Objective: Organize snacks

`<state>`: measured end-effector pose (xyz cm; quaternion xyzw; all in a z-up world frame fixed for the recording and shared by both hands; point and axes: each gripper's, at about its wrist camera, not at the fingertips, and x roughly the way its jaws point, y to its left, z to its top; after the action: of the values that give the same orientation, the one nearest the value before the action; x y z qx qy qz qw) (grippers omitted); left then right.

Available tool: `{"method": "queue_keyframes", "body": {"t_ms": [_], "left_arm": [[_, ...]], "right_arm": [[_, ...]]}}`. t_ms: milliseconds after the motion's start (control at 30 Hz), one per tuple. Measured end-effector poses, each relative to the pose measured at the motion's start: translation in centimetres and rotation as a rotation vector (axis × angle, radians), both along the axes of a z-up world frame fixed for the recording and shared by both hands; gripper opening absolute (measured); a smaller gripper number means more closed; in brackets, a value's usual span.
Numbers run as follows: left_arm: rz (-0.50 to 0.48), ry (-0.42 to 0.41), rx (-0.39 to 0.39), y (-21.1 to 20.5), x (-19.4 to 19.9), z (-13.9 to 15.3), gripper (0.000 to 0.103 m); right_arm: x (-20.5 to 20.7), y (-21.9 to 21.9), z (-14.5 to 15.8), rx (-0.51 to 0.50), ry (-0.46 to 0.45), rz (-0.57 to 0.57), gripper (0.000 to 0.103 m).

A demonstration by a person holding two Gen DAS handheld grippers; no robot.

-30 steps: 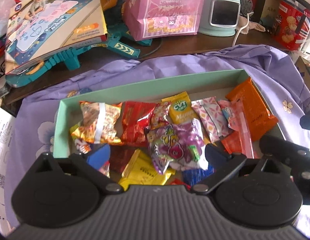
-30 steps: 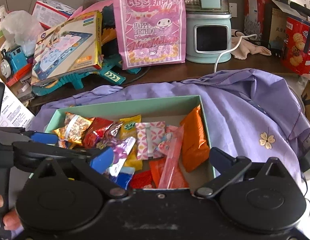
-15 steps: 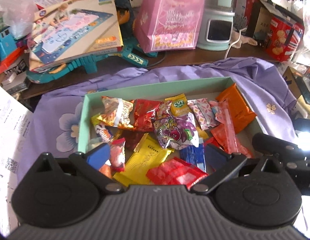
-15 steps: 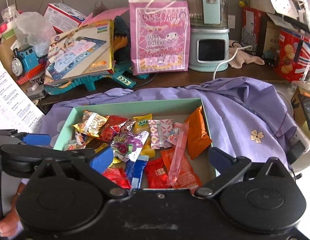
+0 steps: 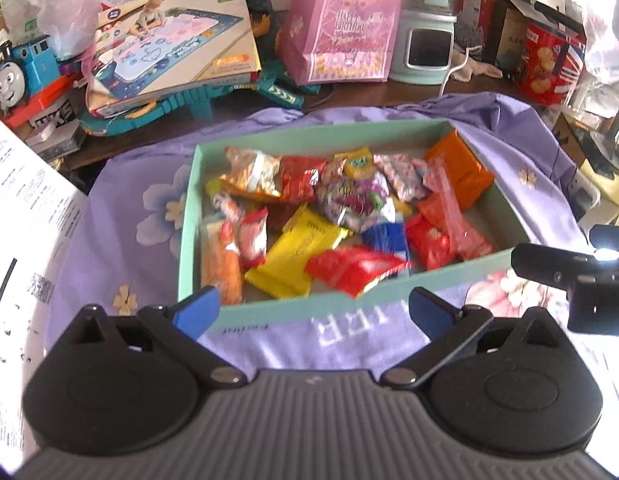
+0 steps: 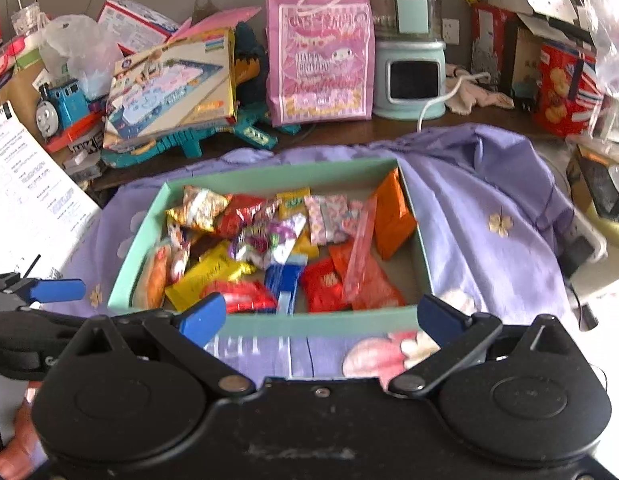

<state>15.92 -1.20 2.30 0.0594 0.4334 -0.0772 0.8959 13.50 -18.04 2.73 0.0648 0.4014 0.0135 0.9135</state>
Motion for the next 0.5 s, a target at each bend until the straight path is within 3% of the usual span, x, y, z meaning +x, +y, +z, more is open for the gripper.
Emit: {"method": "queue_keyframes", "body": {"t_ms": [167,500], "left_arm": [[0.018,-0.001,0.014,0.8,-1.3,-0.4,0.103],[0.077,0.016,-0.025,2.9,-1.4,-0.7,0.103]], "right_arm": [[-0.6,0.3,-0.9,0.012,0.047,-0.013,0.103],[-0.9,0.8,-0.6,-0.003,0.043,0.002,0.103]]}}
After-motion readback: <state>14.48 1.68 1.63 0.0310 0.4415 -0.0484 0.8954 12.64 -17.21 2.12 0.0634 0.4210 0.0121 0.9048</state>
